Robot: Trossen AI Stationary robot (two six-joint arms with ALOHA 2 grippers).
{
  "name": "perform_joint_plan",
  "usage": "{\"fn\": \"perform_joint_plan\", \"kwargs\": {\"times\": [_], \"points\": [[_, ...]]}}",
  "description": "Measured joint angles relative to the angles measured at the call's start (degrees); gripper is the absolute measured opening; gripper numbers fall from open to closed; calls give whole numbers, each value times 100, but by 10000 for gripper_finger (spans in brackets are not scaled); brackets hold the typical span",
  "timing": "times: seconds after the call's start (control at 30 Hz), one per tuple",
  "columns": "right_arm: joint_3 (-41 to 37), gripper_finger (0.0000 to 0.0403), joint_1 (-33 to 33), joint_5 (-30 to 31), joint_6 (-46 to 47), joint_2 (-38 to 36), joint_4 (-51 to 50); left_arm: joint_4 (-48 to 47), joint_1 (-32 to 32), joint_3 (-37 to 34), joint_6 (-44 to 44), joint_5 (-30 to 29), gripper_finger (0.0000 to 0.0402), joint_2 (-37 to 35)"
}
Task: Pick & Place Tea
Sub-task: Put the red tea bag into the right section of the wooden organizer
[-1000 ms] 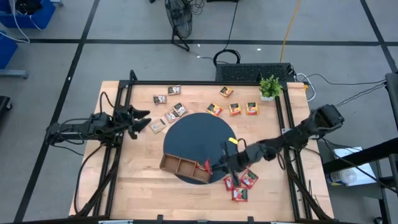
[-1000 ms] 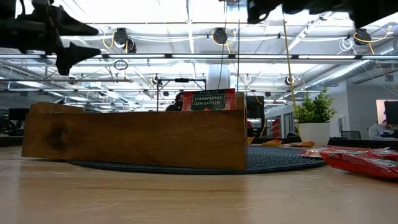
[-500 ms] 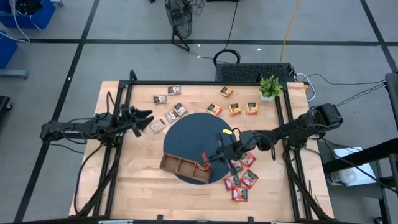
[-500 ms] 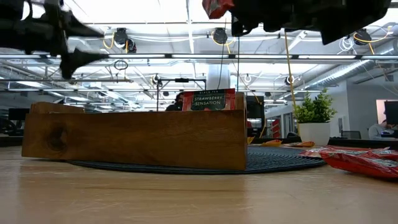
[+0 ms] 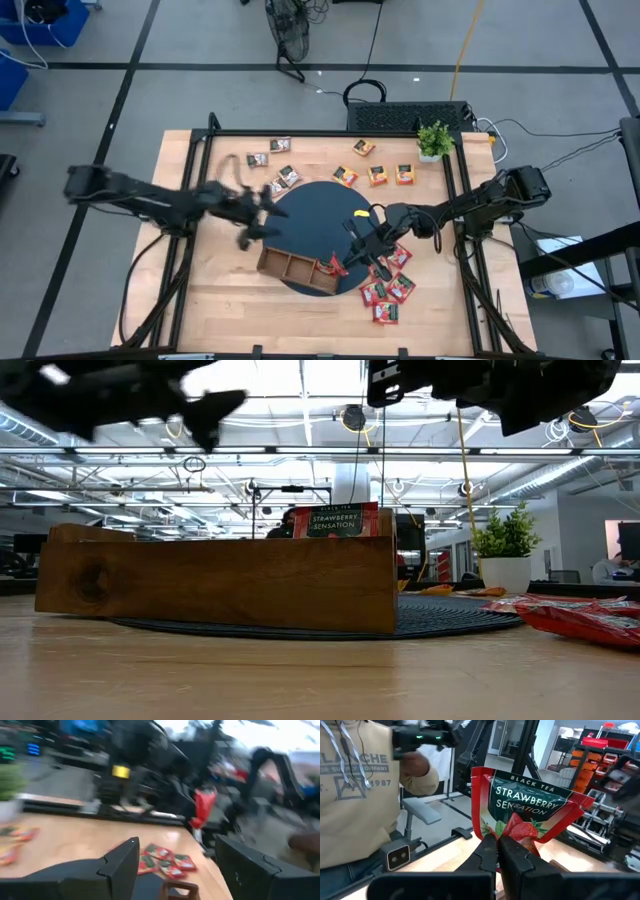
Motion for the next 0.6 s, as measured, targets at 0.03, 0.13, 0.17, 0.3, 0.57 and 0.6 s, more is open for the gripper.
{"fn": "perform_joint_plan", "kwargs": {"times": [0.03, 0.13, 0.17, 0.3, 0.57, 0.6], "points": [[1, 0, 0, 1, 7, 0, 0, 2, -40, 284, 158, 270, 257, 391], [1, 0, 3, 5, 32, 0, -9, -6, -186, 1073, 707, 1225, 257, 1341], [1, 0, 4, 7, 33, 0, -5, -31, -222, 1302, 865, 1511, 257, 1569], [1, 0, 19, 7, 38, 0, -5, -22, -292, 2007, 1118, 2018, 257, 2210], [1, 0, 46, 4, 29, 0, -9, -83, -163, 2681, 743, 1574, 257, 2744], [1, 0, 46, 6, 12, 0, -11, -99, -163, 2751, 656, 1572, 257, 2815]]}}
